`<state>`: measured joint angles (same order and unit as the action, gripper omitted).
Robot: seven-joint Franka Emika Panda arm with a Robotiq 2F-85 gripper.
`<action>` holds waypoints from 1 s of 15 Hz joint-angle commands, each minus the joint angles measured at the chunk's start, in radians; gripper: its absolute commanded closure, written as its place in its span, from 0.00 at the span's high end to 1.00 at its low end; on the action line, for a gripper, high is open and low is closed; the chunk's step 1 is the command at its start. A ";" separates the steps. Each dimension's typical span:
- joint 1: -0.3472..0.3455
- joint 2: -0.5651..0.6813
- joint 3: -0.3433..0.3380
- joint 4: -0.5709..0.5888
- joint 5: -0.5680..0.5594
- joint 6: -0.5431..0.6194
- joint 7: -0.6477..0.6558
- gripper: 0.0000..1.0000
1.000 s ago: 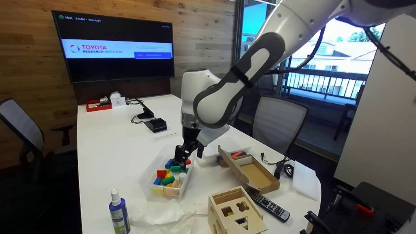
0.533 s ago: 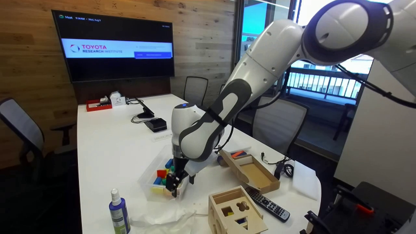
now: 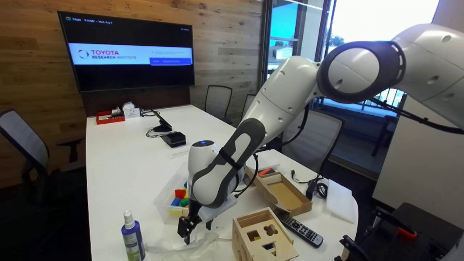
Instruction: Use the napkins to wipe inside the box
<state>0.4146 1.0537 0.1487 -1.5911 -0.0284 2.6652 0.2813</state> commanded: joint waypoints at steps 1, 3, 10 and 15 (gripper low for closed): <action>0.024 0.097 -0.013 0.092 0.043 -0.016 0.022 1.00; 0.030 0.134 -0.018 0.131 0.049 -0.031 0.024 0.75; 0.062 0.145 -0.060 0.195 0.035 -0.058 0.066 0.27; 0.060 0.103 -0.064 0.162 0.029 -0.049 0.053 0.00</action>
<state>0.4581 1.1773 0.1044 -1.4257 -0.0017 2.6349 0.3213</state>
